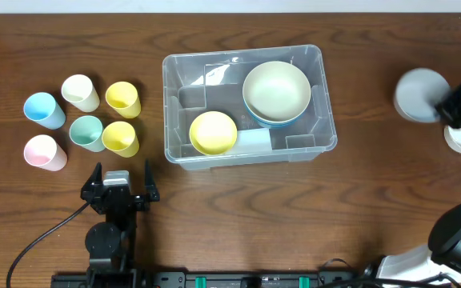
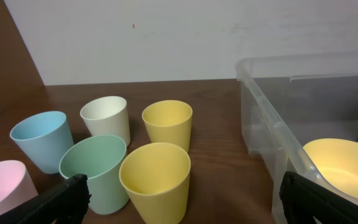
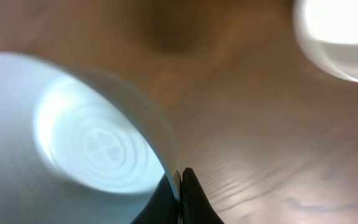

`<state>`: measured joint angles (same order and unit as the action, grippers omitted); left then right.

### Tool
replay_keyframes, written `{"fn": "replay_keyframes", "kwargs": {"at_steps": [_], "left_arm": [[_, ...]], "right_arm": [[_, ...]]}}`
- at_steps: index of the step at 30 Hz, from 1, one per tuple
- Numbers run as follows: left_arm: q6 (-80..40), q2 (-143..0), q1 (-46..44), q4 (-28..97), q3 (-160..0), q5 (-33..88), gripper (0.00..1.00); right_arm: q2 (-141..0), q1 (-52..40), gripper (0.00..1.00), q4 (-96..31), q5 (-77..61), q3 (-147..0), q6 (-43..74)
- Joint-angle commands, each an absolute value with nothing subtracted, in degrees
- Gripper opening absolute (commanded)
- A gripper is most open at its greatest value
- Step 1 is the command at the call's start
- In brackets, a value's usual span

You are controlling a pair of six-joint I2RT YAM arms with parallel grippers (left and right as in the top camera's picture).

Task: Pack container
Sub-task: 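Carry the grey bowl with the right gripper onto the yellow bowl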

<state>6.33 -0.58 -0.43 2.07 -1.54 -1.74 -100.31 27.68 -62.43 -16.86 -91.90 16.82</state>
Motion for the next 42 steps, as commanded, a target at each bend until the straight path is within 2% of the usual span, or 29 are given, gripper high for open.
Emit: {"fn": "replay_keyframes", "kwargs": {"at_steps": [1, 5, 12, 19, 27, 42], "left_arm": [[7.29, -0.3, -0.16, 3.92, -0.23, -3.05, 0.98], [7.29, -0.3, -0.16, 3.92, -0.23, -3.05, 0.98], [7.29, -0.3, -0.16, 3.92, -0.23, -3.05, 0.98], [7.29, -0.3, -0.16, 3.92, -0.23, -3.05, 0.98], [7.29, -0.3, -0.16, 3.92, -0.23, -3.05, 0.98], [7.29, -0.3, -0.16, 3.92, -0.23, -3.05, 0.98]], "right_arm": [[-98.35, 20.16, 0.01, -65.69, -22.87, -98.15, 12.78], [-98.35, 8.75, 0.01, -67.48, -20.18, -102.13, 14.24], [-99.35, -10.68, 0.01, -63.24, -13.19, -102.74, 21.06], [-105.58, -22.39, 0.01, -58.89, -11.35, -102.74, 23.86], [-113.71, -29.41, 0.01, -56.16, -11.35, -102.74, 24.21], [-118.08, -33.93, 0.01, -55.27, -10.74, -102.54, 23.53]]}}
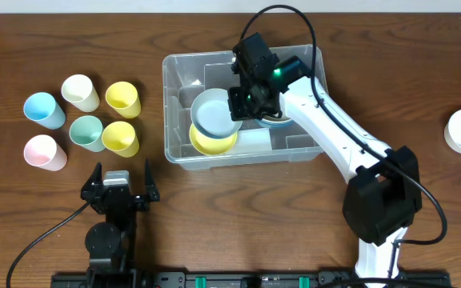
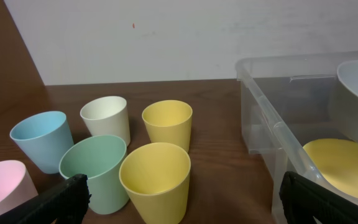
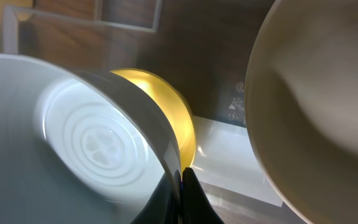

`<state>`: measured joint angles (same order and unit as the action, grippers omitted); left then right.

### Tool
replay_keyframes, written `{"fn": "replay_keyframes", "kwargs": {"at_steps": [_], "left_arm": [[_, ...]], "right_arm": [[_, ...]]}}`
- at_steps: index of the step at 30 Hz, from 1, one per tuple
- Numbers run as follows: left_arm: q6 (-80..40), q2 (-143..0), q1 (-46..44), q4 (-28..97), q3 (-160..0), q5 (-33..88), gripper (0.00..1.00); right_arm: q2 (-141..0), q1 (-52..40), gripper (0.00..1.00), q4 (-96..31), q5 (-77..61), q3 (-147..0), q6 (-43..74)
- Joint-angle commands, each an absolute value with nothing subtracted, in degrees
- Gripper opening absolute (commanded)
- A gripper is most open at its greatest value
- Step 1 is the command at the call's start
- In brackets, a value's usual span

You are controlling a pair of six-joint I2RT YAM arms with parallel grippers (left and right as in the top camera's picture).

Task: Pack container
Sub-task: 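Carry the grey bowl with the right gripper onto the yellow bowl, then open the right gripper and withdraw it from the bin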

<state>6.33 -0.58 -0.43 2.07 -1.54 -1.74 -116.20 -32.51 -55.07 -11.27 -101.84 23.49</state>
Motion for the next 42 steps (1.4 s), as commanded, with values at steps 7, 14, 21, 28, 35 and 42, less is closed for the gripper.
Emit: {"fn": "replay_keyframes", "kwargs": {"at_steps": [7, 14, 21, 28, 35, 42], "left_arm": [[7.29, -0.3, -0.16, 3.92, -0.23, -3.05, 0.98], [7.29, -0.3, -0.19, 3.92, -0.23, -3.03, 0.98], [7.29, -0.3, -0.16, 3.92, -0.23, -3.05, 0.98], [7.29, -0.3, -0.16, 3.92, -0.23, -3.05, 0.98], [7.29, -0.3, -0.16, 3.92, -0.23, -3.05, 0.98], [7.29, -0.3, -0.16, 3.92, -0.23, -3.05, 0.98]], "right_arm": [[-119.61, -36.32, 0.01, -54.39, -10.68, -102.48, 23.27], [-119.92, -36.71, 0.18, -54.19, -10.44, -102.48, 23.29], [-119.92, -36.64, 0.17, -54.3, -10.44, -102.48, 23.27], [-119.92, -36.34, 0.01, -54.94, -10.35, -102.48, 23.07], [-119.9, -36.73, 0.01, -55.31, -11.44, -102.48, 21.52], [-119.9, -36.93, 0.05, -54.68, -17.58, -103.11, 16.29]]}}
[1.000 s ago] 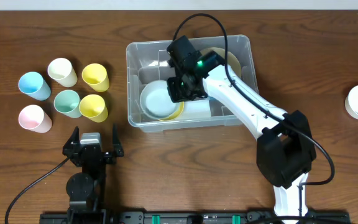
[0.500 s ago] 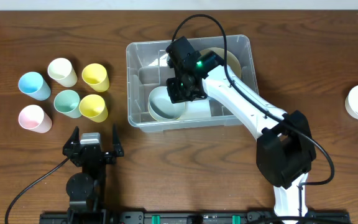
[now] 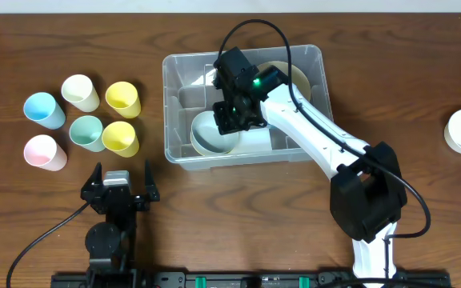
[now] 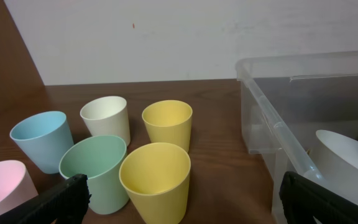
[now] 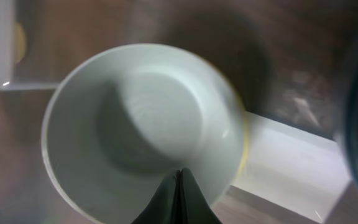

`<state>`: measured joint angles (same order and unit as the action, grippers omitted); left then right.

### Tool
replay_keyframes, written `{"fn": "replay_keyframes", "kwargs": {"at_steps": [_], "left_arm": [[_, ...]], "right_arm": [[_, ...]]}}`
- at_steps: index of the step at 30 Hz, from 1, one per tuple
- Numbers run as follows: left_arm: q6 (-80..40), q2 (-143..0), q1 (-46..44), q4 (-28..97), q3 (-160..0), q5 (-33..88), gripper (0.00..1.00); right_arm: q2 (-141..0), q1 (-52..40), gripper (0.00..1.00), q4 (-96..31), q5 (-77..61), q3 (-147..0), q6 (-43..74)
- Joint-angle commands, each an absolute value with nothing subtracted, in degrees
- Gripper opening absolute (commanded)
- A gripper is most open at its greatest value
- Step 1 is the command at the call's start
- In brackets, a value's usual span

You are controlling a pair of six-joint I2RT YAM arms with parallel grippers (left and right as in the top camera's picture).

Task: Pack container
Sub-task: 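Open the right gripper and withdraw it from the bin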

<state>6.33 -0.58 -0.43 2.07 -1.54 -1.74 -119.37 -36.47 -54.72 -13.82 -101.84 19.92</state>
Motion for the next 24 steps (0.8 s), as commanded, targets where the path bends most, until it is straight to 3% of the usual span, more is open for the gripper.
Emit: {"fn": "replay_keyframes", "kwargs": {"at_steps": [1, 3, 5, 24], "left_arm": [[7.29, -0.3, -0.16, 3.92, -0.23, -3.03, 0.98], [7.29, -0.3, -0.16, 3.92, -0.23, -3.05, 0.98], [7.29, -0.3, -0.16, 3.92, -0.23, -3.03, 0.98], [7.29, -0.3, -0.16, 3.92, -0.23, -3.03, 0.98]], "right_arm": [[-119.9, -36.99, 0.1, -54.68, -17.76, -103.11, 16.14], [-119.9, -37.34, 0.25, -54.65, -17.89, -103.11, 15.53], [-119.92, -37.76, 0.3, -54.59, -17.89, -103.11, 14.83], [-120.03, -44.73, 0.29, -51.13, -12.69, -103.11, 5.45]]}}
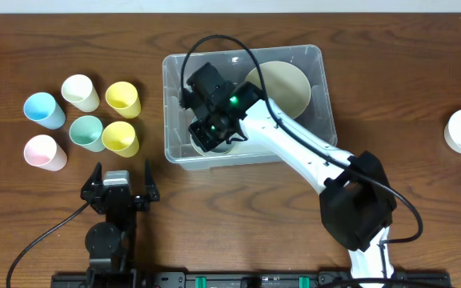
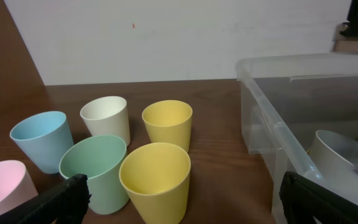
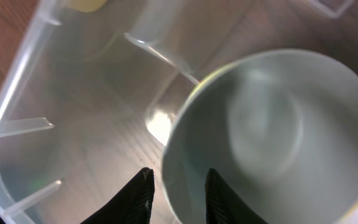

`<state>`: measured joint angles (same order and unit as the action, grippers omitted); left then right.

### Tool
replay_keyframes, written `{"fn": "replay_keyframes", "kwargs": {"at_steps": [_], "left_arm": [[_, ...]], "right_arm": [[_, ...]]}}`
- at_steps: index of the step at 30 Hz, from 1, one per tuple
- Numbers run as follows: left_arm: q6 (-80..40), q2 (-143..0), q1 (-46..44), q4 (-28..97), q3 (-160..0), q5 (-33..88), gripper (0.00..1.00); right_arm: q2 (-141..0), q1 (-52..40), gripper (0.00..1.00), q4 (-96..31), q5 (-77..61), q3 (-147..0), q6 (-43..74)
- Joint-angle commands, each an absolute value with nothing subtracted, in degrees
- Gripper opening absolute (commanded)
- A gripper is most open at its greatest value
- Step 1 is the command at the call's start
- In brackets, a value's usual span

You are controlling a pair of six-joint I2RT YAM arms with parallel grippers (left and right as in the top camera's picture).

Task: Pack container
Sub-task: 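Open the right gripper and withdraw it from the bin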

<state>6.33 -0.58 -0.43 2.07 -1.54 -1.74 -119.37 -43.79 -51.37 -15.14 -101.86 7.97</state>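
Observation:
The clear plastic container (image 1: pixel 170 88) stands mid-table. Inside it, at the front left, a pale grey bowl (image 3: pixel 272 137) lies nested in a yellow bowl, of which only a thin edge shows. My right gripper (image 3: pixel 178 180) is open down in the container, its fingers either side of the grey bowl's rim. The bowl (image 2: pixel 337 155) also shows through the wall in the left wrist view. A cream bowl (image 1: pixel 282 86) rests on a blue one at the back right of the container. My left gripper (image 1: pixel 122 173) stands open by the table's front edge, holding nothing.
Several plastic cups (image 1: pixel 86 132) in pastel colours stand in a cluster left of the container, with a yellow cup (image 2: pixel 155 179) nearest my left gripper. A white bowl sits alone at the far right edge. The right arm spans the container from the front right.
My right gripper was shut at the grey bowl's rim and is now open with the rim between its fingers. It has shifted left inside the container. The left arm has not moved.
My right gripper was shut on the grey bowl's rim at the far right of the table, beside the white bowl. Then it held the bowl over the yellow bowl in the container. Then the grey bowl lay nested in the yellow one, and now the fingers are open.

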Motion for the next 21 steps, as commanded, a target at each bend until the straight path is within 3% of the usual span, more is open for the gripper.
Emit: {"fn": "replay_keyframes", "kwargs": {"at_steps": [1, 21], "left_arm": [[7.29, -0.3, -0.16, 3.92, -0.23, -3.05, 0.98], [7.29, -0.3, -0.16, 3.92, -0.23, -3.05, 0.98]], "right_arm": [[-120.16, -44.93, 0.29, -51.11, -12.16, -103.11, 5.45], [-123.04, -45.39, 0.13, -50.54, -11.99, -103.09, 5.04]]}}
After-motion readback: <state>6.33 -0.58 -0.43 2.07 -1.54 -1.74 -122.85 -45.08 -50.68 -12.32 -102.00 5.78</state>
